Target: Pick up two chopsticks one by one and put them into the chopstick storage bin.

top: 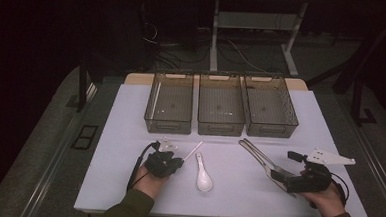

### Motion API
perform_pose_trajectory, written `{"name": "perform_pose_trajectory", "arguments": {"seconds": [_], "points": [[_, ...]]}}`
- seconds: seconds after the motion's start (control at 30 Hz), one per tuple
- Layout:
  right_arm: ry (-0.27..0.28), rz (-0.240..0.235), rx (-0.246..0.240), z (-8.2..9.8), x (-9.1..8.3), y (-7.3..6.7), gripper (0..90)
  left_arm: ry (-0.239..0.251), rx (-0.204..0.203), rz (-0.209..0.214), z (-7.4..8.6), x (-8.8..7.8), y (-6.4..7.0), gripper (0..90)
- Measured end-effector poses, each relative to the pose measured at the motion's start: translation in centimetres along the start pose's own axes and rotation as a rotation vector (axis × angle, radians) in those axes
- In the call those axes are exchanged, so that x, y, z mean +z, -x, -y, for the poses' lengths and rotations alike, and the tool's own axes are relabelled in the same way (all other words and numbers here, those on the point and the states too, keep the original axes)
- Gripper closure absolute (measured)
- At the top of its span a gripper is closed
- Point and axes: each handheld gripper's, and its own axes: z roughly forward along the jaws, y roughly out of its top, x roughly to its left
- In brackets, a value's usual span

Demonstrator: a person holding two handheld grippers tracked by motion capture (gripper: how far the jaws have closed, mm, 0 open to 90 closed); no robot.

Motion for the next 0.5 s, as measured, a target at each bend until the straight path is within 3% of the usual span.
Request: {"name": "perform_pose_trajectory", "arguments": {"seconds": [0.3,0.5], "points": [[0.002,-0.001,-0.003,0.0,0.0,0.0,0.9,0.036,0.024,0.018,-0.2,-0.6,-0.3,83.8],[0.002,0.0,-0.001,0.0,-0.1,0.0,0.9,0.06,0.048,0.059,-0.6,-1.5,-0.8,83.8]]}}
